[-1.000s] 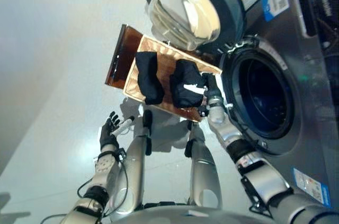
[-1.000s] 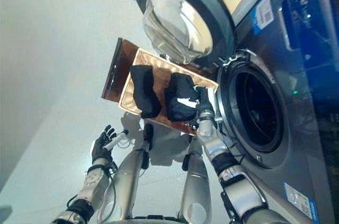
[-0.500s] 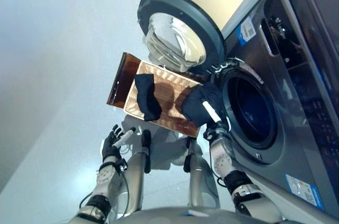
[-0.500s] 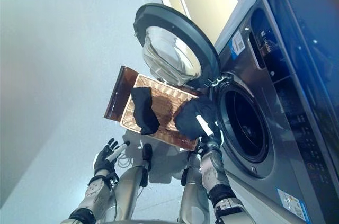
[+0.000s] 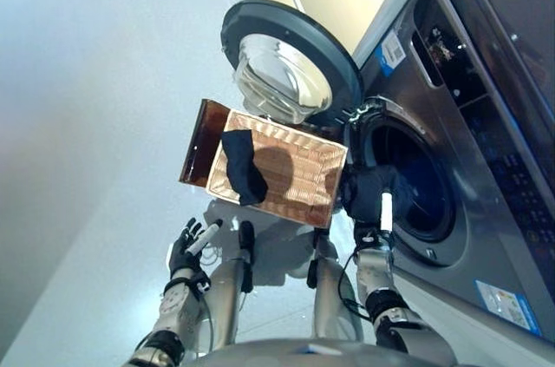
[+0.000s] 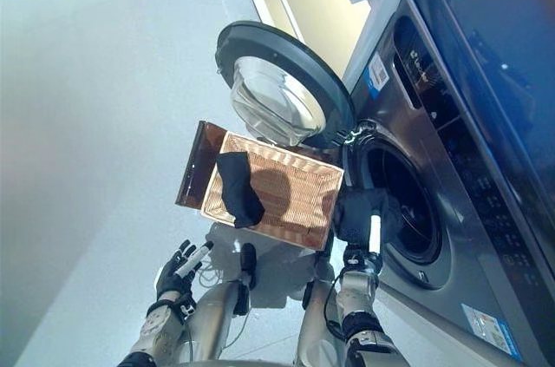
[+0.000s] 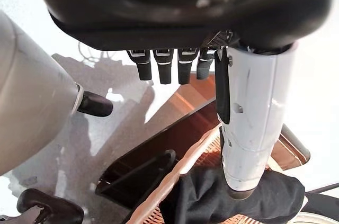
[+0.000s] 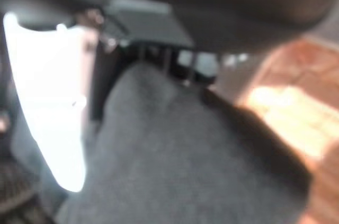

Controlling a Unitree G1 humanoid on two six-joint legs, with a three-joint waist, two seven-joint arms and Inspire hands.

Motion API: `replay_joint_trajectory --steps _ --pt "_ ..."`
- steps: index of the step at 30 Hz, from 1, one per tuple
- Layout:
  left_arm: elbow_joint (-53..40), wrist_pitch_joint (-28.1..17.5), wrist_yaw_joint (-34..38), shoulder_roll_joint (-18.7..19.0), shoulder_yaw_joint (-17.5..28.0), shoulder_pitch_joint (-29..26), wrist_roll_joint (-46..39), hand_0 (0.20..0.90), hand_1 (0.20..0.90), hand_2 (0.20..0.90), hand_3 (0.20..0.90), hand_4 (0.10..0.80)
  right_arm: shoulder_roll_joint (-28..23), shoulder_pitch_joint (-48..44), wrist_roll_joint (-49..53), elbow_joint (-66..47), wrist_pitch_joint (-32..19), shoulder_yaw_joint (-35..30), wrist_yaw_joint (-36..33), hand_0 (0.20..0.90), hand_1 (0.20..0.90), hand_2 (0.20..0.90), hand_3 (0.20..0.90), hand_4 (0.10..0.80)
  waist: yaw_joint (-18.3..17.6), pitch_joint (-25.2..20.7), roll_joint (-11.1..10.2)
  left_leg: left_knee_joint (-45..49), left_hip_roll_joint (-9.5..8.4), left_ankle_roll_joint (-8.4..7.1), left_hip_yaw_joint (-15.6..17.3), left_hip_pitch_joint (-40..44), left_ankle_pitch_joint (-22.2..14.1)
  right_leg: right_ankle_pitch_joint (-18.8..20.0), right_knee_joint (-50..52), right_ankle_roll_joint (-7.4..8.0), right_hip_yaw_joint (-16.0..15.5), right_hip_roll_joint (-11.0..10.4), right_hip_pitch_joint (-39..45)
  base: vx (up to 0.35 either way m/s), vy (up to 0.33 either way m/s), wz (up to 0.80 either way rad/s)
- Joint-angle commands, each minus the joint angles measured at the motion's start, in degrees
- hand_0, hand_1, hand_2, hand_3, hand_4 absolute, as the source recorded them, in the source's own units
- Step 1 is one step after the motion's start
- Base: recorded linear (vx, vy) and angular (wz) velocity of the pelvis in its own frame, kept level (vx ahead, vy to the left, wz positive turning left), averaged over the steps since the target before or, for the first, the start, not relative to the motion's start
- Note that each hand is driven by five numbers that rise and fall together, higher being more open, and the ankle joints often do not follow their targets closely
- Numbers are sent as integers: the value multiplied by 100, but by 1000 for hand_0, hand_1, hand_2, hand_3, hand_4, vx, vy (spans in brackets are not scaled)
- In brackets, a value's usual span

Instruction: Pick up the clothes and place them into the washing machine

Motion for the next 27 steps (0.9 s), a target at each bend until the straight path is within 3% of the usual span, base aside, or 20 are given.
replay_joint_trajectory --steps 1,6,13,20,27 --pt "171 -217 -29 -200 29 -22 -158 900 900 900 900 800 -267 -398 367 -278 -608 -344 257 200 200 200 200 300 -13 -69 487 -837 -68 -360 -212 -124 517 -370 327 -208 -98 284 97 9 11 -8" --pt "172 -269 -23 -257 -78 -21 -186 900 900 900 900 800 -439 -611 520 -27 -815 -733 123 200 200 200 200 300 -34 -110 597 -866 -82 -356 -162 -182 549 -333 316 -221 -42 291 6 12 6 -6" --pt "70 -266 -87 -232 -232 42 -87 900 900 900 900 800 -1140 -1289 516 483 -926 -1119 -114 200 200 200 200 300 13 -145 778 -931 -112 -358 -127 -235 567 -312 302 -221 28 277 -105 6 1 -2" --pt "-3 -220 -179 -146 -429 131 73 900 900 900 900 800 -2375 -2262 418 1002 -1006 -1470 -527 200 200 200 200 300 162 -215 1082 -1096 -158 -400 -81 -337 666 -267 250 -218 90 263 -289 0 0 0" --pt "-236 -209 -182 -63 -590 198 150 900 900 900 900 800 -3333 -3038 86 1475 -918 -1311 -1041 200 200 200 200 300 305 -257 1275 -1297 -146 -440 -45 -463 801 -156 93 -208 117 276 -465 -3 -8 -2"
